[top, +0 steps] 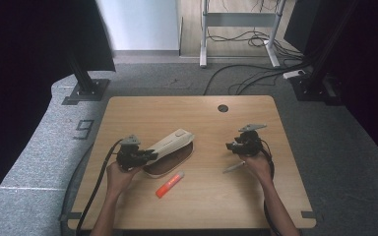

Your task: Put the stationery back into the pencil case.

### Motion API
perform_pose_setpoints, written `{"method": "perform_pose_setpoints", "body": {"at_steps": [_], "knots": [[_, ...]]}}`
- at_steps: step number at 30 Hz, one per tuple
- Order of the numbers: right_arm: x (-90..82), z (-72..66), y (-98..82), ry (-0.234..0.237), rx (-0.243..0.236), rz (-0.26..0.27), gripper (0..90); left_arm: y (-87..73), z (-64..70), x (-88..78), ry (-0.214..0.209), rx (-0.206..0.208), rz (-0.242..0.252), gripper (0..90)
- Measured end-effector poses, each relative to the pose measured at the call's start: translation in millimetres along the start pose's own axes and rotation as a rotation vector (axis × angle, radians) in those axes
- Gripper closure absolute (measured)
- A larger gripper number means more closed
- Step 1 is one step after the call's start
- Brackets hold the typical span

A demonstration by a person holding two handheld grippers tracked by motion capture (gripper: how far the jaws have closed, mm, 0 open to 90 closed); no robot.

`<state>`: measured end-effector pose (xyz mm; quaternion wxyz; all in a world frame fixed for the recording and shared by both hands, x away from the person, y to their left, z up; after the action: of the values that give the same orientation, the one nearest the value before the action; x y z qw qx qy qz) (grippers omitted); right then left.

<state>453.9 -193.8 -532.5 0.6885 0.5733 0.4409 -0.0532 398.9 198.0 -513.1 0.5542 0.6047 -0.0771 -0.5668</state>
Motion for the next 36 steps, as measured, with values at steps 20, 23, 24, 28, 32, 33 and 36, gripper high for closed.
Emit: {"method": "perform_pose_setpoints", "body": {"at_steps": [20, 23, 24, 28, 32, 33, 36], "knots": [[24.1, -49.9, 22.1, 0.085, -0.073, 0.006, 46.1, 0.7, 0.2, -1.0, -0.007, -0.003, 0.007, 75.2], [30.0, -59.0, 25.1, 0.096, -0.087, 0.006, 46.1, 0.9, 0.0, -1.3, -0.009, -0.004, 0.009, 75.2], [30.0, -59.0, 25.1, 0.096, -0.087, 0.006, 46.1, 1.0, -0.1, -1.5, -0.01, -0.004, 0.009, 75.2], [36.7, -70.6, 30.2, 0.112, -0.103, 0.003, 46.1, 1.2, -0.1, -2.0, -0.009, -0.004, 0.012, 75.4], [41.4, -77.4, 33.2, 0.119, -0.121, 0.0, 46.2, 1.3, 0.1, -2.0, -0.01, -0.005, 0.012, 75.4], [44.7, -82.0, 34.8, 0.124, -0.132, -0.002, 46.2, 1.3, 0.2, -2.0, -0.011, -0.004, 0.013, 75.4], [47.8, -86.3, 36.3, 0.13, -0.134, -0.006, 46.1, 1.4, 0.2, -1.8, -0.013, -0.007, 0.016, 75.4]]}}
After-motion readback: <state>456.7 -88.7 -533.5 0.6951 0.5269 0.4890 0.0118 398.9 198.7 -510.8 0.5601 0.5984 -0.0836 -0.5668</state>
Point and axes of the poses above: each handheld gripper's, and its own axes: x roughly forward along the jaws, y roughly out of its top, z roughly to its right, the point moved 4 cm from there along x, roughly forward along the jaws, and after that the axes turned 4 degrees about -y, right-handed, at the moved point
